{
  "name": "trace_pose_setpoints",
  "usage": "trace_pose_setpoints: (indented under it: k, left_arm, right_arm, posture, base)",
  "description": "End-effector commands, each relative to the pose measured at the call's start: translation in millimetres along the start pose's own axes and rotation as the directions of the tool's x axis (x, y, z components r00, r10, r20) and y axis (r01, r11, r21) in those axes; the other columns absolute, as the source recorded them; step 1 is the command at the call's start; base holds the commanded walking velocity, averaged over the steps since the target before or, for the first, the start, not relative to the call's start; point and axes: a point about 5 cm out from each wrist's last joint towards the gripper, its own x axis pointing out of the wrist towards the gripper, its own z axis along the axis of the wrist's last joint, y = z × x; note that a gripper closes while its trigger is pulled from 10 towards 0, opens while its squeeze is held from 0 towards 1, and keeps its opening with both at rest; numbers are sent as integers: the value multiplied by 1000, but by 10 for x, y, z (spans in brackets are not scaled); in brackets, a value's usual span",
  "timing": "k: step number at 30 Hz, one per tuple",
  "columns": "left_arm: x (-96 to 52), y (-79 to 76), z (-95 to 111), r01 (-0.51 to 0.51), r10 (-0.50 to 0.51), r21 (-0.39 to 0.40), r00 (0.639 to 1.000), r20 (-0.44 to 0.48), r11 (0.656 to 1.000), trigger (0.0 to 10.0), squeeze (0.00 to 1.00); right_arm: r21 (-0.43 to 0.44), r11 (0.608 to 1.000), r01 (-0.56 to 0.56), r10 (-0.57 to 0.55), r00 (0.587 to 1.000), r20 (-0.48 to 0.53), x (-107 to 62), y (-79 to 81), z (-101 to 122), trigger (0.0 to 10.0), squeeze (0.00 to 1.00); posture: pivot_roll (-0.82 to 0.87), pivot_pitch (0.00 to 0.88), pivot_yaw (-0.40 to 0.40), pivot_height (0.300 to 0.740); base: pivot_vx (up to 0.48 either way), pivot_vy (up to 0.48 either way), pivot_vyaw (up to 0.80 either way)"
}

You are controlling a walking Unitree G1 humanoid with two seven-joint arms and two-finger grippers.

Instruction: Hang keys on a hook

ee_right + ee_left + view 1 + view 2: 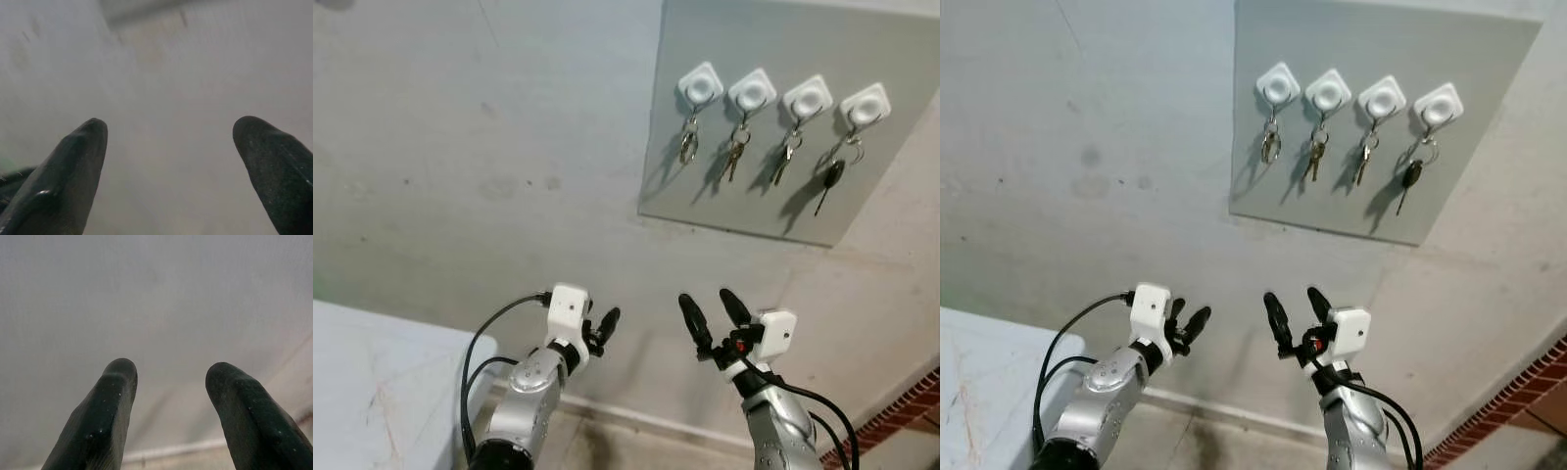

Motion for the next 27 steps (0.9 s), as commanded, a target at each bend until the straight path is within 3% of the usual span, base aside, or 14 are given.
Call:
trace_pose_setpoints:
  k: [1,6,10,17,18,26,27]
  left_arm:
    - [-24,21,-124,-2,3,14,999,-36,1000,10000,0]
    - [-210,37,-688,-29,28,1,970,-242,1000,10000,0]
    - [-295,35,-852,-40,37,-2,950,-309,999,10000,0]
    - [-459,38,-1118,-80,70,-5,901,-429,997,10000,0]
    - [-492,47,-1152,-89,74,-16,896,-437,996,10000,0]
    - [-645,161,-1274,-185,143,-43,867,-477,982,10000,0]
    - [-702,211,-1309,-228,172,-57,856,-487,972,10000,0]
  right_arm:
    - [-3,999,45,-45,998,-44,-92,-64,-114,10000,1000]
    - [-13,984,177,-174,953,-248,-423,-228,-512,10000,1000]
    - [-36,978,207,-208,926,-316,-537,-257,-625,10000,1000]
    - [-97,951,293,-302,816,-492,-873,-345,-875,10000,1000]
    - [-111,942,318,-327,785,-526,-957,-363,-921,10000,1000]
    - [-150,909,389,-398,699,-594,-1181,-418,-1014,9961,1000]
    - [-158,901,403,-409,671,-619,-1251,-419,-1049,9333,1000]
  posture:
    - [-56,0,18,740]
    - [-57,0,13,740]
    - [-64,0,14,740]
    - [-70,0,21,740]
    - [-78,0,24,740]
    - [-89,0,24,740]
    - [-91,0,21,740]
  base:
    - [0,0,0]
    - [0,0,0]
    - [0,0,0]
    - [0,0,0]
    - [0,0,0]
    - [0,0,0]
    - [0,0,0]
